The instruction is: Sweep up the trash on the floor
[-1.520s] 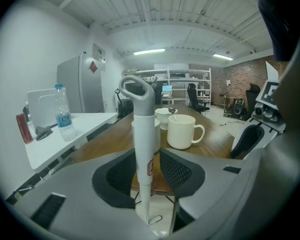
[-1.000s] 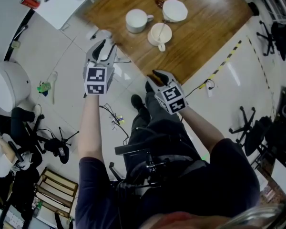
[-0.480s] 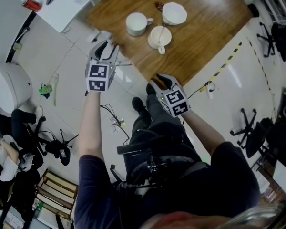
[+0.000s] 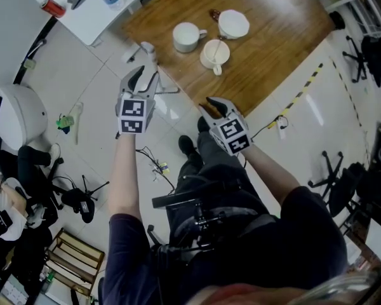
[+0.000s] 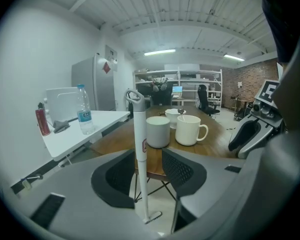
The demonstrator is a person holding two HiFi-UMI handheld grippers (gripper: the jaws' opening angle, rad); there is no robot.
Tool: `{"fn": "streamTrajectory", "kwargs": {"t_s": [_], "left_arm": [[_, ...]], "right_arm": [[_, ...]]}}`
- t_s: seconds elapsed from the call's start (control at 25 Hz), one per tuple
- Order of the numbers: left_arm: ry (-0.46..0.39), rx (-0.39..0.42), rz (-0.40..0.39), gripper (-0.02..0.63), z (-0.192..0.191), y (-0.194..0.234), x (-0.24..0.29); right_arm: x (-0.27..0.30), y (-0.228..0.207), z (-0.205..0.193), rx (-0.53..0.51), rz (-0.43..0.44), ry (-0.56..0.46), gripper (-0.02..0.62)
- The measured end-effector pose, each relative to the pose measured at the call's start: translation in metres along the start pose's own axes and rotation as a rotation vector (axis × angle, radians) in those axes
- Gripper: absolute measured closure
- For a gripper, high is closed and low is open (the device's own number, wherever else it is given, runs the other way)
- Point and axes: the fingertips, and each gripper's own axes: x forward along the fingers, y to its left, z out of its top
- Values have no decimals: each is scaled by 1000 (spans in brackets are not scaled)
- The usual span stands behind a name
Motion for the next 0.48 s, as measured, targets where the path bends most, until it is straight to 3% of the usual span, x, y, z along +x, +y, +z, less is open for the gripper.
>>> {"fn": "streamTrajectory", "kwargs": {"t_s": [0.24,0.48], "left_arm": [[-39,-19,-11,433,10,-11,-27],[-146,7,-43,433,60,-46,-74]], "right_arm": [[-9,12,23,-24,5,-51,456],[-47,23,63,-47,-7,-155,456]]}}
